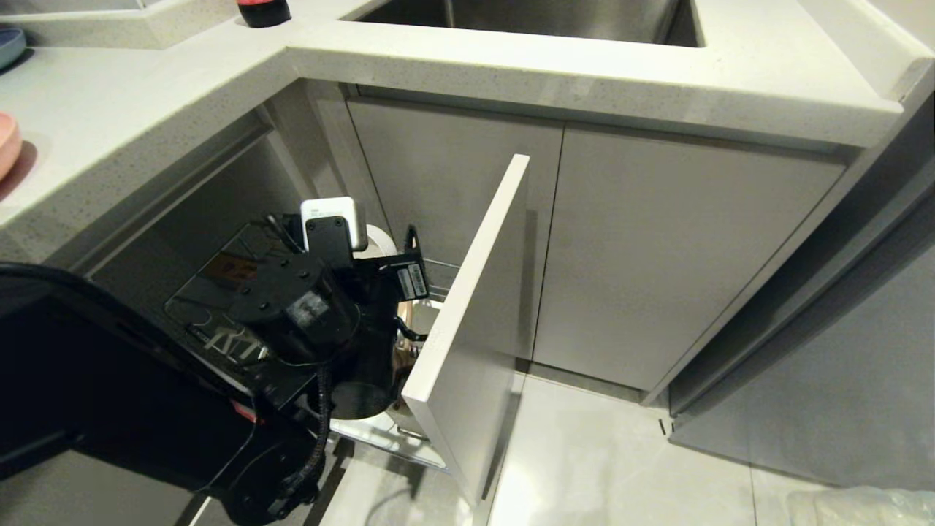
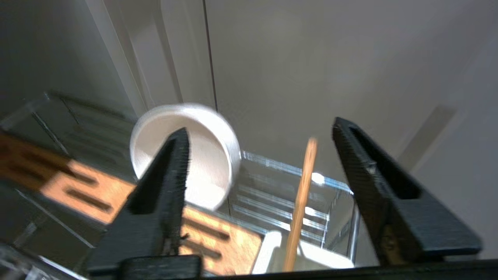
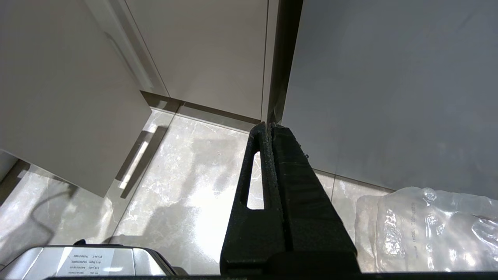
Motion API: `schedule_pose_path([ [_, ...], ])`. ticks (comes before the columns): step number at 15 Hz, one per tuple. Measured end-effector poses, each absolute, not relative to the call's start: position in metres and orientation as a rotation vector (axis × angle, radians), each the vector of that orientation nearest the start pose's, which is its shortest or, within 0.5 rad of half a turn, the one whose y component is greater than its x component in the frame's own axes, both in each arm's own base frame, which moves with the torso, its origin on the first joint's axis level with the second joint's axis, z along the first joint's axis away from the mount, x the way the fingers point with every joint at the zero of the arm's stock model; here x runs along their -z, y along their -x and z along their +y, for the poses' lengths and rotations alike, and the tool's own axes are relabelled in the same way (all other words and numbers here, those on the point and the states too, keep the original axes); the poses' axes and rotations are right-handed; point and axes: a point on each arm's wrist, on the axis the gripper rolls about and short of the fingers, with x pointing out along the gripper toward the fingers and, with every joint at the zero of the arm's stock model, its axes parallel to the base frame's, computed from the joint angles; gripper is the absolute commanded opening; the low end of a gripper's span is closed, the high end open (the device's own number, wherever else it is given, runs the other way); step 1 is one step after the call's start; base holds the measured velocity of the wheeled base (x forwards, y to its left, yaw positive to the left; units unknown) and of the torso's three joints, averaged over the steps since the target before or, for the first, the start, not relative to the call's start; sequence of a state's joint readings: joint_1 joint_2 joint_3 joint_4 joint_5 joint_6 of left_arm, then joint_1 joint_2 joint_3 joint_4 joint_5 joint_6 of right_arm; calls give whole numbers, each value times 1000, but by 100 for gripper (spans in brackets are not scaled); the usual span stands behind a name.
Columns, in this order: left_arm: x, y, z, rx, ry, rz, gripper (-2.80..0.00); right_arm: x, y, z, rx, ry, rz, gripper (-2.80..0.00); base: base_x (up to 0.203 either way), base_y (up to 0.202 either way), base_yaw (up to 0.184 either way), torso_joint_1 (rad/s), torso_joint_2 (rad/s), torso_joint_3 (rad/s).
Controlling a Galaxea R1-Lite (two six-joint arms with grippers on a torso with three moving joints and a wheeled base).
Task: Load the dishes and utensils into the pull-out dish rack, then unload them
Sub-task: Pick up the spoon and place it in the cupboard
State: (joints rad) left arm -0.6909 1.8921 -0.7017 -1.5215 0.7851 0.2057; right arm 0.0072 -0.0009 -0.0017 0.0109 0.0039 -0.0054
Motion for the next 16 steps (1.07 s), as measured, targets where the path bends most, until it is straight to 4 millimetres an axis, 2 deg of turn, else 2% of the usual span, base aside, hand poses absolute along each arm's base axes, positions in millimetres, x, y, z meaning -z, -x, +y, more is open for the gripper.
schedule_pose_path([
  [4, -226, -245, -183, -132, 45, -318, 0, -75, 23, 0, -12, 6, 8, -280, 0, 0, 0, 0, 0, 0],
  [5, -238, -242, -180, -133, 52, -328, -280, -75, 23, 0, -11, 5, 8, -280, 0, 0, 0, 0, 0, 0],
  [10, -296, -221, -165, -127, 65, -343, -280, -75, 23, 0, -12, 6, 8, -280, 0, 0, 0, 0, 0, 0],
  [16, -377, -190, -148, -120, 110, -372, -280, -75, 23, 0, -12, 5, 8, -280, 0, 0, 0, 0, 0, 0],
])
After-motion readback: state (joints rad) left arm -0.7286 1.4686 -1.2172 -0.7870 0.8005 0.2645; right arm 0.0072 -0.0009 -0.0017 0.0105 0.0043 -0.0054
